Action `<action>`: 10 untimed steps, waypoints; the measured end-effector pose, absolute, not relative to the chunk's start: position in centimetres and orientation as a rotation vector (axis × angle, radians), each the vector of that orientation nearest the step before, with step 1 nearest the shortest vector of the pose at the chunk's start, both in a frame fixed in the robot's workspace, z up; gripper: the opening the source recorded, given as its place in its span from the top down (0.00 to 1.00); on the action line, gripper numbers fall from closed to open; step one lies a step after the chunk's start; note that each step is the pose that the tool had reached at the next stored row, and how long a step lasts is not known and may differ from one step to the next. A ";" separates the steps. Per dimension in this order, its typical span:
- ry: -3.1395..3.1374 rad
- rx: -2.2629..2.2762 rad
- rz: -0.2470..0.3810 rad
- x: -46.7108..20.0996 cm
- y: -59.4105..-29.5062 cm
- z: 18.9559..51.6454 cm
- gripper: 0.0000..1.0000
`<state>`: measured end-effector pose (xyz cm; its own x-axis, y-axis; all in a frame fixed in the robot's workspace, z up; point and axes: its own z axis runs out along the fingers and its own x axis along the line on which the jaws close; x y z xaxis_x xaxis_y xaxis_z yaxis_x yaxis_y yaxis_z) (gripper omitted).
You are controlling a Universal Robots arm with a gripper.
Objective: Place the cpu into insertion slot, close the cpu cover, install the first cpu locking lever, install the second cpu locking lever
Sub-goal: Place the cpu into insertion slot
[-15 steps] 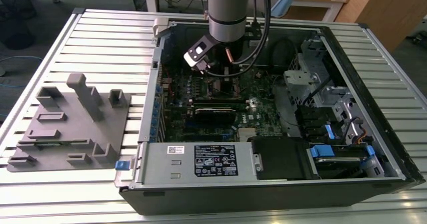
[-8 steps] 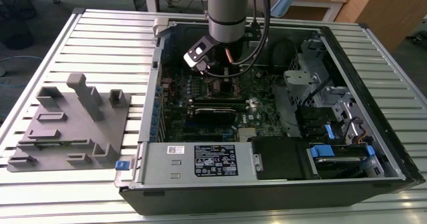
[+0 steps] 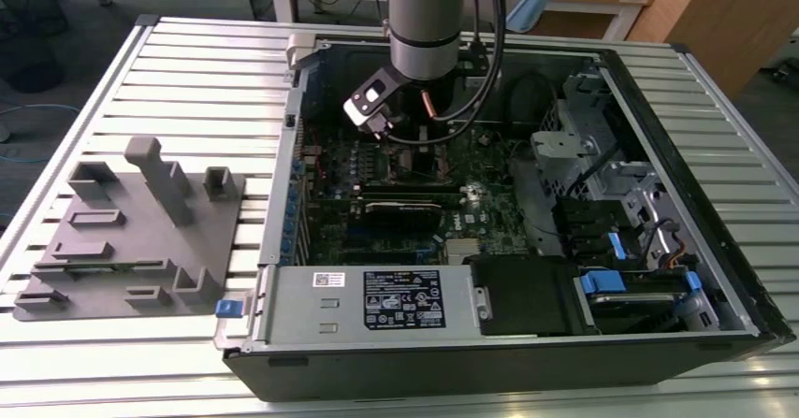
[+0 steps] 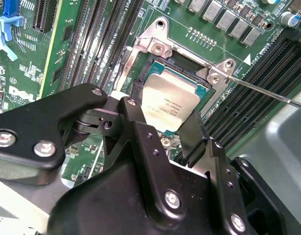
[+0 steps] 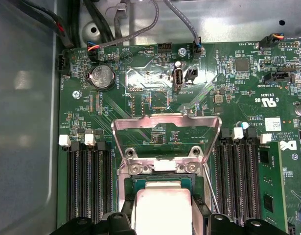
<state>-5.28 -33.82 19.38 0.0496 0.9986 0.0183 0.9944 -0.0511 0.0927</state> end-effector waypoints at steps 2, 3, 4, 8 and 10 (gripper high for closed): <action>2.125 2.236 0.119 -5.3 -33.8 19.4 0.46; 2.125 2.236 0.119 -5.3 -33.8 19.3 0.46; 2.125 2.235 0.119 -5.3 -33.8 19.3 0.46; 2.126 2.235 0.119 -5.3 -33.8 19.3 0.46; 2.125 2.236 0.119 -5.3 -33.8 19.3 0.46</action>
<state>-5.28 -33.82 19.29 0.0496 0.9986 0.0182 0.9944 -0.0511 0.0926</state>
